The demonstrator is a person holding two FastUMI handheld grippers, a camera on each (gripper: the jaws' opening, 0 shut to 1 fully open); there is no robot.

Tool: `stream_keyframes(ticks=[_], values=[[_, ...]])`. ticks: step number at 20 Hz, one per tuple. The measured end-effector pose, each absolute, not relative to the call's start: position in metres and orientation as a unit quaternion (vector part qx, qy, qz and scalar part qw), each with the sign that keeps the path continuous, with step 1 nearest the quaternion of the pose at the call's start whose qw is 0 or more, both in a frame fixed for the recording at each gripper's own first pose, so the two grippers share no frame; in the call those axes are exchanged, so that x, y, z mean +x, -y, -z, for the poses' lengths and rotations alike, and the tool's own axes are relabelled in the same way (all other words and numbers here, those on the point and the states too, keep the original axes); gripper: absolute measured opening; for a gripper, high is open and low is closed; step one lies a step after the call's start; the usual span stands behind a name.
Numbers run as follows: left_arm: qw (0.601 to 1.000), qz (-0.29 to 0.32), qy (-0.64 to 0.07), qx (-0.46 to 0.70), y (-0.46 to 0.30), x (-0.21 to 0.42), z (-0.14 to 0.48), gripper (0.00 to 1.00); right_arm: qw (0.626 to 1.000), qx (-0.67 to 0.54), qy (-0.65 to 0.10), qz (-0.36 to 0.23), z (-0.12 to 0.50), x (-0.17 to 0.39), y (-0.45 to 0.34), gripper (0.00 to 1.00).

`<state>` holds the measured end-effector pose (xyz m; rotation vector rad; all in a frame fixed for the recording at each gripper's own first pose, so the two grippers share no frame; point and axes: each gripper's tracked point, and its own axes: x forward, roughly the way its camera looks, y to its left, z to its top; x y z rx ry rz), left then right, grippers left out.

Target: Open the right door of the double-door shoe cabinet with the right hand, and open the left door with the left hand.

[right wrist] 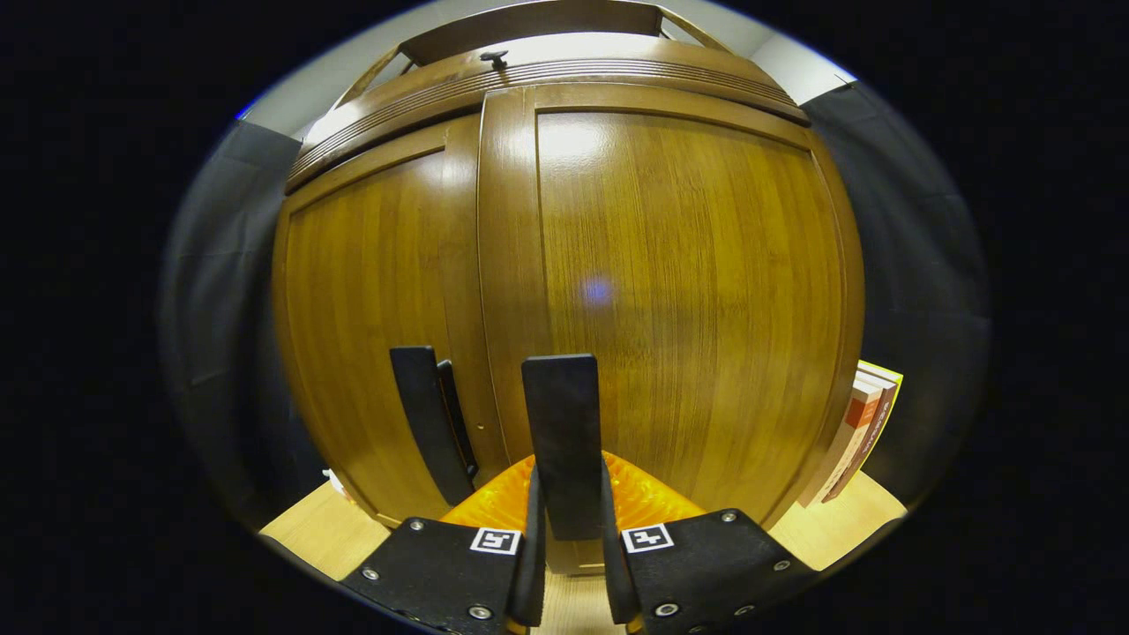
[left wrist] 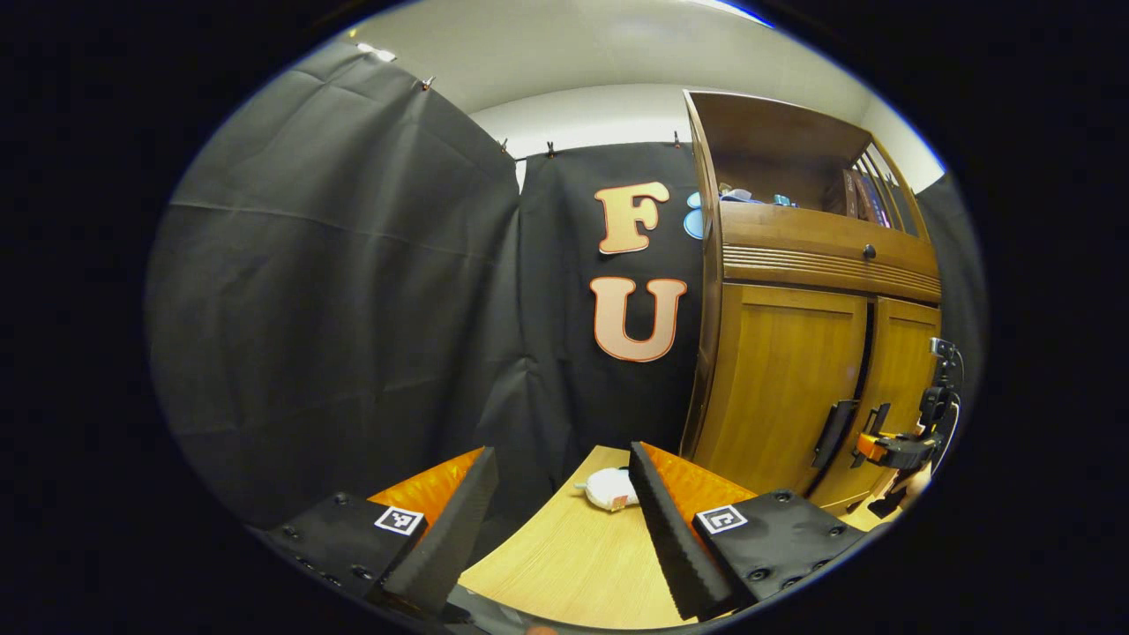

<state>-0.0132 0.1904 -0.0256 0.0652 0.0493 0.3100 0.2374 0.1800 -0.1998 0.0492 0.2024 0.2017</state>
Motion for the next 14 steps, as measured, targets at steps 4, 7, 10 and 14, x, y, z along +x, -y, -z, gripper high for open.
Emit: stream_keyframes(ticks=[4,7,10,14], values=[[0.987,-0.153,-0.023,0.037,-0.188,-0.023,0.023,0.93,0.988,0.021,-0.100,-0.112,0.198,0.200,-0.164,0.25],[0.989,-0.143,-0.023,0.040,-0.180,-0.030,0.024,0.92,0.987,0.025,-0.115,-0.112,0.196,0.174,-0.147,0.25],[0.990,-0.133,-0.016,0.039,-0.168,-0.034,0.020,0.93,0.987,0.021,-0.118,-0.105,0.194,0.159,-0.135,0.23],[0.992,-0.121,-0.009,0.042,-0.153,-0.038,0.017,0.93,0.988,0.030,-0.118,-0.090,0.191,0.138,-0.118,0.21]])
